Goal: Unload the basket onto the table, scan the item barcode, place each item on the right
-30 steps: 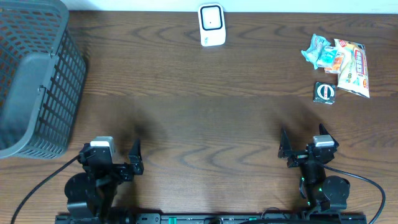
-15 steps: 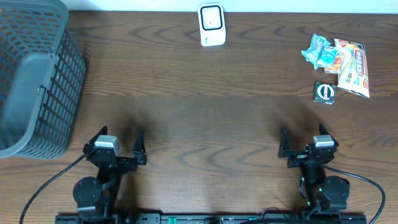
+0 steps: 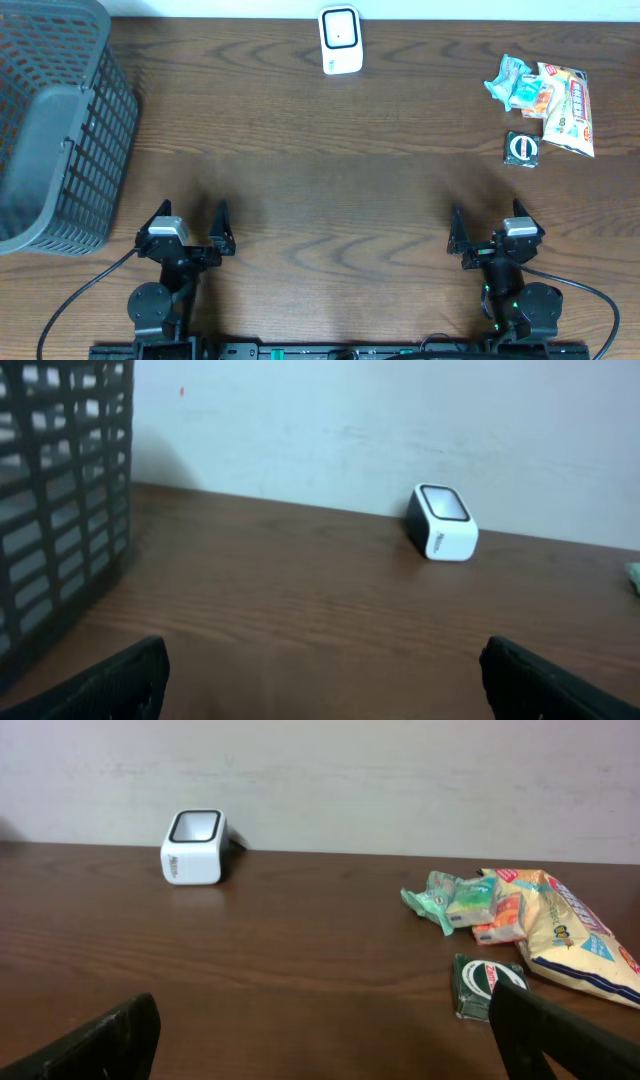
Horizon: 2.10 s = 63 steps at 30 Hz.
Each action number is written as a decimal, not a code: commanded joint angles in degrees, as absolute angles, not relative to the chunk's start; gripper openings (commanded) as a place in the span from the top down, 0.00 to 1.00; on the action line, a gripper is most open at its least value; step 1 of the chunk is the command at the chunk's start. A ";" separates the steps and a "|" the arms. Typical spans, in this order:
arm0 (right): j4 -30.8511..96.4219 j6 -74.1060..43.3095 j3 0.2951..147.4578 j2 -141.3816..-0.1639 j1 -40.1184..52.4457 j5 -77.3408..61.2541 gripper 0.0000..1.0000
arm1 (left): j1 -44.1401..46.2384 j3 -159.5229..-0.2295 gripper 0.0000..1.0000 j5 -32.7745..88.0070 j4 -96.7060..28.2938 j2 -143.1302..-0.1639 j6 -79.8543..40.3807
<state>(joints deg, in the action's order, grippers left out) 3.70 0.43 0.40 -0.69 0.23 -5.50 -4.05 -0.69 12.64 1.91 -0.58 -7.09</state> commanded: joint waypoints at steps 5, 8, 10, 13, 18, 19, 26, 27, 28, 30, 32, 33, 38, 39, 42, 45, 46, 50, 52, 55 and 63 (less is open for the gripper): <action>4.01 -0.34 0.32 -0.32 0.43 -5.04 0.01 | -3.88 -0.23 0.02 10.87 0.03 -0.10 -8.58; 4.01 -0.34 0.32 -0.32 0.43 -5.04 0.01 | -3.86 -0.23 0.02 11.18 -3.18 -0.10 -7.88; 4.01 -0.34 0.32 -0.32 0.43 -5.04 0.01 | -3.68 -0.23 0.02 12.29 -2.94 -0.08 -4.75; 4.01 -0.34 0.32 -0.32 0.43 -5.04 0.01 | -3.09 -0.23 0.02 13.04 -2.96 -0.08 -0.27; 4.01 -0.34 0.32 -0.32 0.43 -5.04 0.01 | -2.42 -0.23 0.02 12.99 -2.98 -0.08 1.54; 4.01 -0.36 0.32 -0.32 0.43 -5.04 0.01 | -2.42 -0.23 0.03 12.97 -3.01 -0.08 1.54; 4.01 -0.34 0.32 -0.32 0.43 -5.04 0.01 | -2.42 -0.23 0.03 12.82 -3.18 -0.08 2.26; 4.01 -0.36 0.32 -0.32 0.43 -5.04 0.01 | -2.42 -0.23 0.03 12.82 -3.18 -0.08 2.63; 4.01 -0.34 0.32 -0.32 0.43 -5.04 0.01 | -2.44 -0.23 0.02 12.84 -3.18 -0.08 2.85; 4.01 -0.34 0.32 -0.32 0.43 -5.04 0.01 | -2.42 -0.23 0.02 12.84 -3.18 -0.08 2.90; 3.99 -0.34 0.32 -0.32 0.43 -5.04 0.01 | -2.42 -0.23 0.03 12.86 -3.18 -0.08 2.76; 4.01 -0.36 0.32 -0.32 0.43 -5.04 0.01 | -2.42 -0.23 0.02 12.86 -3.18 -0.08 2.76; 4.01 -0.36 0.32 -0.32 0.43 -5.04 0.01 | -2.42 -0.23 0.02 12.78 -3.18 -0.08 2.79; 4.01 -0.36 0.32 -0.32 0.43 -5.04 0.01 | -2.42 -0.23 0.02 12.80 -3.18 -0.08 2.76; 4.01 -0.34 0.32 -0.32 0.43 -5.04 0.01 | -2.42 -0.23 0.02 12.84 -3.18 -0.08 2.74; 4.01 -0.36 0.32 -0.32 0.43 -5.04 0.01 | -2.42 -0.23 0.02 12.84 -3.16 -0.08 2.74; 4.01 -0.36 0.32 -0.32 0.43 -5.04 0.01 | -2.44 -0.23 0.03 12.84 -3.11 -0.08 2.76; 4.01 -0.36 0.32 -0.32 0.43 -5.04 0.01 | -2.44 -0.23 0.02 12.82 -2.96 -0.12 2.76; 4.01 -0.36 0.32 -0.32 0.43 -5.04 0.01 | -2.44 -0.23 0.02 12.82 -2.94 -0.21 2.76; 4.01 -0.36 0.32 -0.32 0.43 -5.04 0.01 | -2.44 -0.23 0.03 12.82 -2.94 -0.23 2.76; 4.01 -0.36 0.32 -0.32 0.43 -5.04 0.01 | -2.44 -0.23 0.02 12.82 -2.94 -0.23 2.76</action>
<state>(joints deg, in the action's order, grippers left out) 3.70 0.43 0.40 -0.69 0.23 -5.50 -2.66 -0.69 11.27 -0.19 -0.58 1.80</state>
